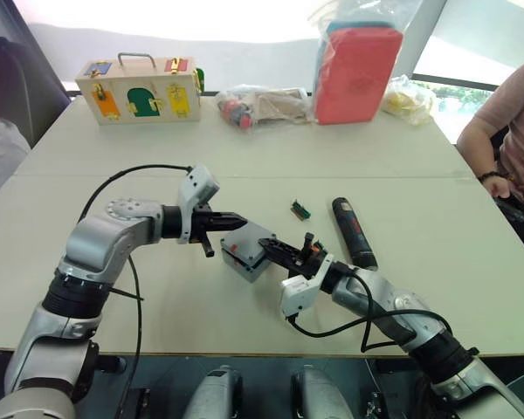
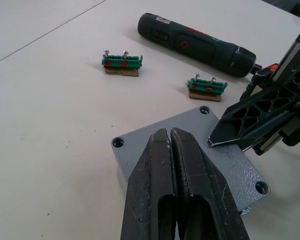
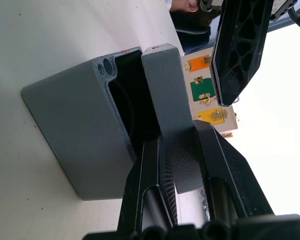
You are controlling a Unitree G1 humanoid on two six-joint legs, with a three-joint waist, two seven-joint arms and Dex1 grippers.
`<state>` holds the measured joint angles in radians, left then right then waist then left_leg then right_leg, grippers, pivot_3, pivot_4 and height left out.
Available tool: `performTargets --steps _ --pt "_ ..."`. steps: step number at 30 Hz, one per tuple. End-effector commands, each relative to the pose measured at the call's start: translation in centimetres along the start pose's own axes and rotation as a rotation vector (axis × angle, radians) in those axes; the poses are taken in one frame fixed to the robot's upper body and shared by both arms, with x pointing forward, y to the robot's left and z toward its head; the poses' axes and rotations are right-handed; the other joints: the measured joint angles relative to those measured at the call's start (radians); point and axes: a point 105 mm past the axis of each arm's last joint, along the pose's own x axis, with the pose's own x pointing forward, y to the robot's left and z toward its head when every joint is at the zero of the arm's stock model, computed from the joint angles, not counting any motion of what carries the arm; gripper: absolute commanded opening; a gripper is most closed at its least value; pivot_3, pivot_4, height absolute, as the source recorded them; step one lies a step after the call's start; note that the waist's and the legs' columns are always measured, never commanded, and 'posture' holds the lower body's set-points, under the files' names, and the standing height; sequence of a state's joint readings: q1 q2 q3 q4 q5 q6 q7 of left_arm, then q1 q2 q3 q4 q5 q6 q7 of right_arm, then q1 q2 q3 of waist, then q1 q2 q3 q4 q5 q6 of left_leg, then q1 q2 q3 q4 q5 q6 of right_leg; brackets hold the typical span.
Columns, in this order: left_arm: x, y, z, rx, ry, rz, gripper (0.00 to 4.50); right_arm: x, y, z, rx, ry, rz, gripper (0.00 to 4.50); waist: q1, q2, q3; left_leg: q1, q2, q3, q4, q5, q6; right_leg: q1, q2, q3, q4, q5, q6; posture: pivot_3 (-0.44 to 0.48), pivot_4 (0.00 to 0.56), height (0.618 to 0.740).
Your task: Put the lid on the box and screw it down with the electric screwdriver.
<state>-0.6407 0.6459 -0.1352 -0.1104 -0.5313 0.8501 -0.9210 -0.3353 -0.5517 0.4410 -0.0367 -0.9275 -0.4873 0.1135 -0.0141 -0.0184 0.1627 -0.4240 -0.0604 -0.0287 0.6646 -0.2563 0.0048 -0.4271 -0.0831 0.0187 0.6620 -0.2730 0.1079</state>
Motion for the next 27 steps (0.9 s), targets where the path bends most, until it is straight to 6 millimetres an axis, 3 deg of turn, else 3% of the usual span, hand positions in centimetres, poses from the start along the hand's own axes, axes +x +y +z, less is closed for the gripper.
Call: performTargets --steps 1,13,25,27 --pt "-0.3 -0.4 0.9 0.022 -0.024 -0.006 0.06 0.0 -0.1 0.8 -0.005 -0.027 0.006 0.17 0.0 0.0 0.0 0.0 0.0 0.0 0.0 0.0 0.0 0.0 0.0 0.0 0.0 0.0 0.0 0.0 0.15 0.738" --pt "0.1 -0.5 0.9 0.029 -0.013 -0.021 0.06 -0.3 0.2 0.9 0.011 0.011 0.003 0.17 0.001 0.0 0.0 0.0 0.0 0.0 0.0 0.0 0.0 0.0 0.0 0.0 0.0 0.0 0.0 0.0 0.15 0.738" --pt "1.1 -0.6 -2.5 0.069 0.136 -0.073 0.06 -1.1 1.6 0.9 0.034 0.021 0.044 0.17 0.003 0.0 0.0 0.002 0.0 0.0 0.0 0.0 0.0 0.003 0.0 0.0 0.0 0.0 0.0 0.0 0.15 0.738" --pt "1.1 -0.8 -3.1 0.075 0.158 -0.084 0.0 -1.1 1.5 1.0 0.037 0.021 0.033 0.97 0.004 0.0 0.0 0.004 0.0 0.0 0.0 0.0 0.001 0.005 0.0 0.0 0.0 0.0 0.0 0.0 0.15 0.738"
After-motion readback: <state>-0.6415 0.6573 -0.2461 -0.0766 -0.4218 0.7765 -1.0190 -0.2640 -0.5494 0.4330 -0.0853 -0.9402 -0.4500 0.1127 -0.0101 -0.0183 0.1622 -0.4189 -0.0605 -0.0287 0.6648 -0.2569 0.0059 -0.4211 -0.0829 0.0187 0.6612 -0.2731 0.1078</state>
